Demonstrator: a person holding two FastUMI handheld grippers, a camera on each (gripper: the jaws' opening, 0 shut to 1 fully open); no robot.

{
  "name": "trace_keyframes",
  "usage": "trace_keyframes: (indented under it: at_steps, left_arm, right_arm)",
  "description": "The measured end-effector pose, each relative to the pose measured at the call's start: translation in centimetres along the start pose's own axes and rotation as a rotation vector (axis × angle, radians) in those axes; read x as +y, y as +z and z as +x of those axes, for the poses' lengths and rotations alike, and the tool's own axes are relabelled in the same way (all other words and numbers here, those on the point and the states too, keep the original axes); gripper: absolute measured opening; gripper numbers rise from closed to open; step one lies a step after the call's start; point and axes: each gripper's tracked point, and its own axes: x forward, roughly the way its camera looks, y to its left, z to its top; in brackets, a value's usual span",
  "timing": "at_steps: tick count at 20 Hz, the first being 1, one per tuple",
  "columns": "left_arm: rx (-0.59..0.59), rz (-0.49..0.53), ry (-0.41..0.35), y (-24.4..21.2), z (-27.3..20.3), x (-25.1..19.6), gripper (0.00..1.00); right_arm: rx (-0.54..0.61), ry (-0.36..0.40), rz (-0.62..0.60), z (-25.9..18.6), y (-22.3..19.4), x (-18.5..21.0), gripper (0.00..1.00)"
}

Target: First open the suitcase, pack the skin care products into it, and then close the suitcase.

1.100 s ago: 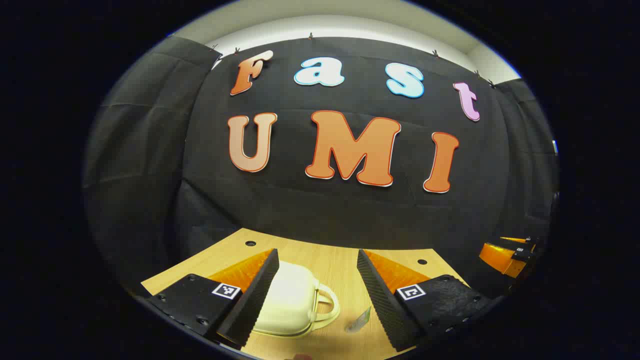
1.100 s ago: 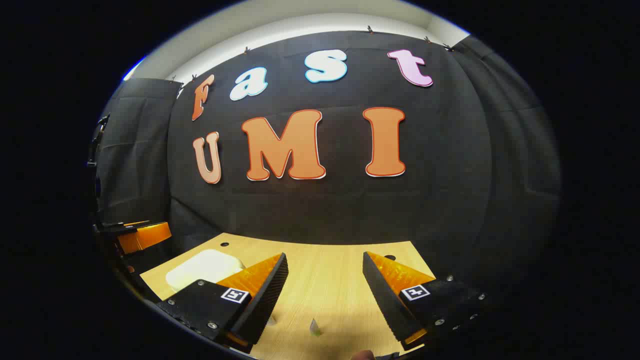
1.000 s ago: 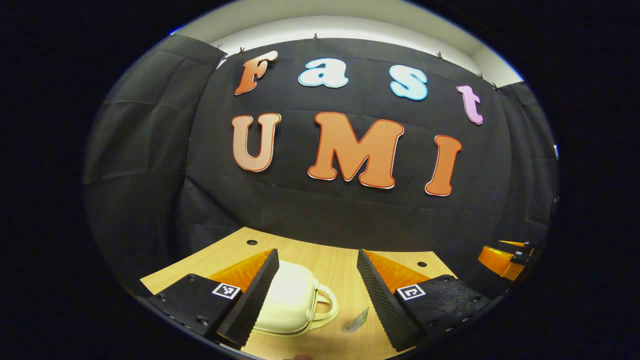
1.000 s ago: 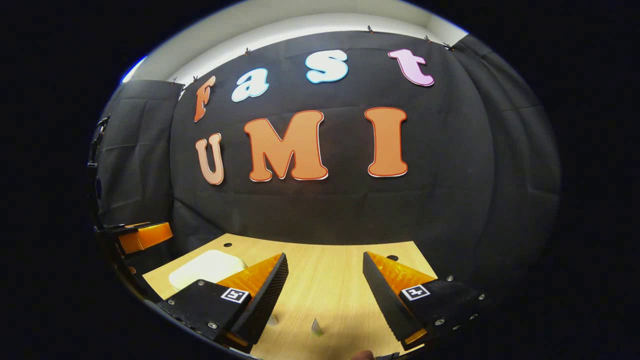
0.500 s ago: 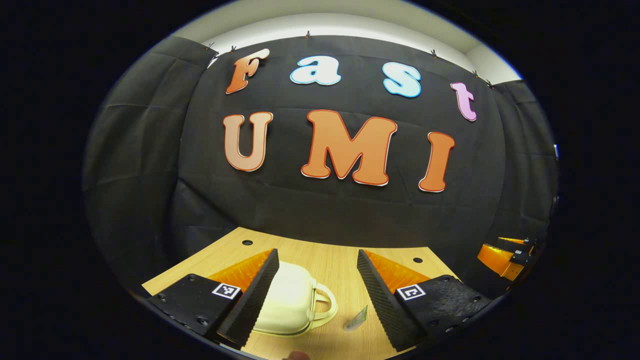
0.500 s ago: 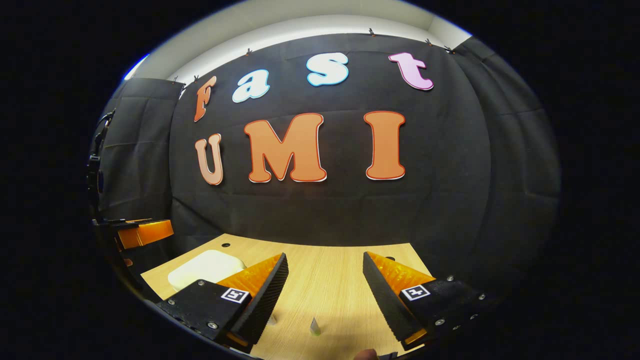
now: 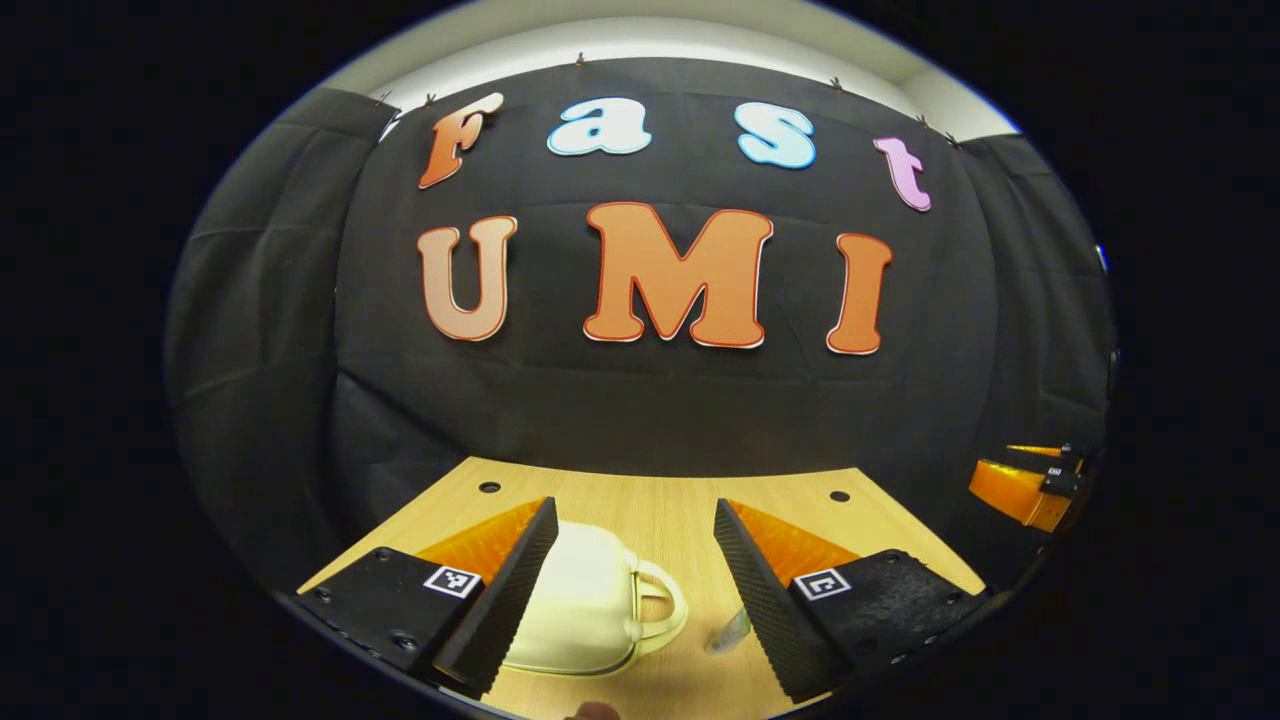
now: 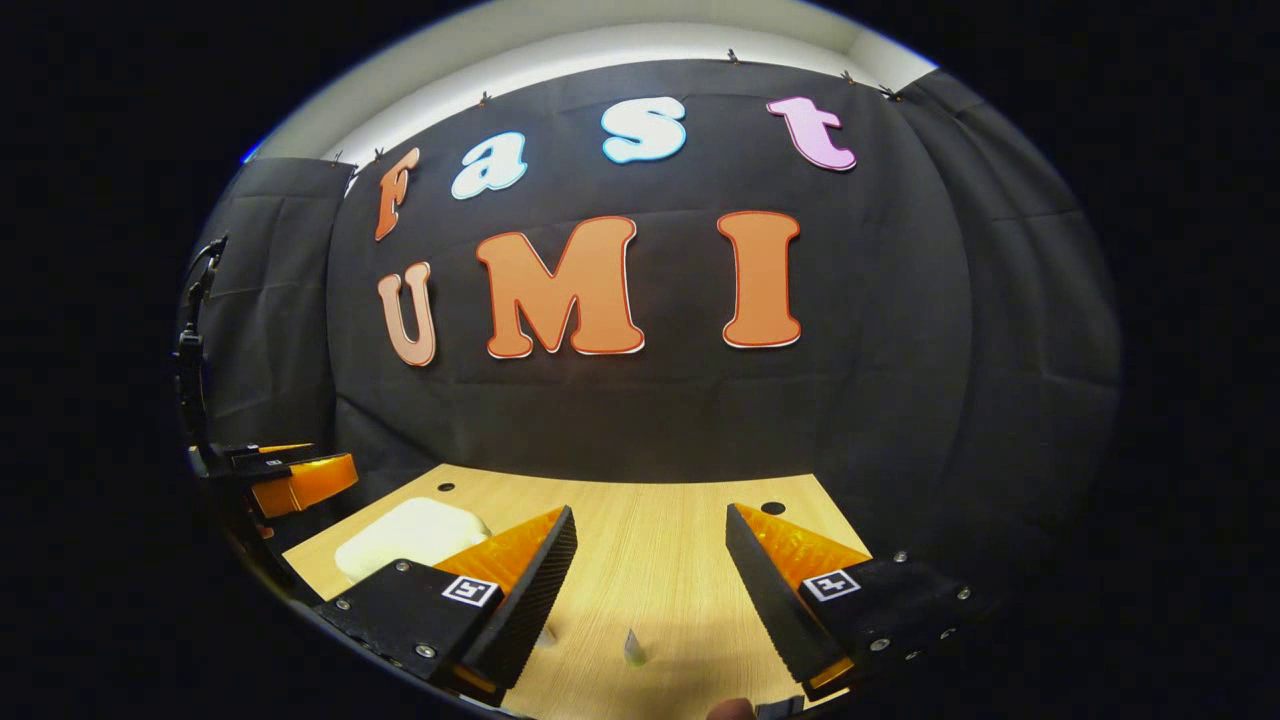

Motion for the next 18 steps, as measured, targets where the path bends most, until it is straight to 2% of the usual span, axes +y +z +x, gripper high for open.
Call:
trace_keyframes:
  at_steps: [5, 9, 15, 18]
  left_arm:
    - [0.036, 0.2, -0.02, -2.9, 1.8, -0.8, 0.97]
    - [0.118, 0.479, -0.11, -8.6, 3.5, -1.9, 0.99]
    - [0.222, 0.903, -0.219, -17.6, 7.0, -3.1, 0.99]
    - [0.294, 1.057, -0.282, -21.5, 8.4, -3.9, 0.99]
  right_arm:
    - [0.041, -0.024, 0.019, 0.7, -1.8, -0.2, 0.95]
    - [0.093, -0.056, 0.062, 1.0, -3.8, -0.8, 0.95]
    - [0.16, -0.158, 0.11, 0.6, -7.1, -3.4, 0.95]
    - [0.183, -0.204, 0.127, 0.2, -8.3, -4.8, 0.95]
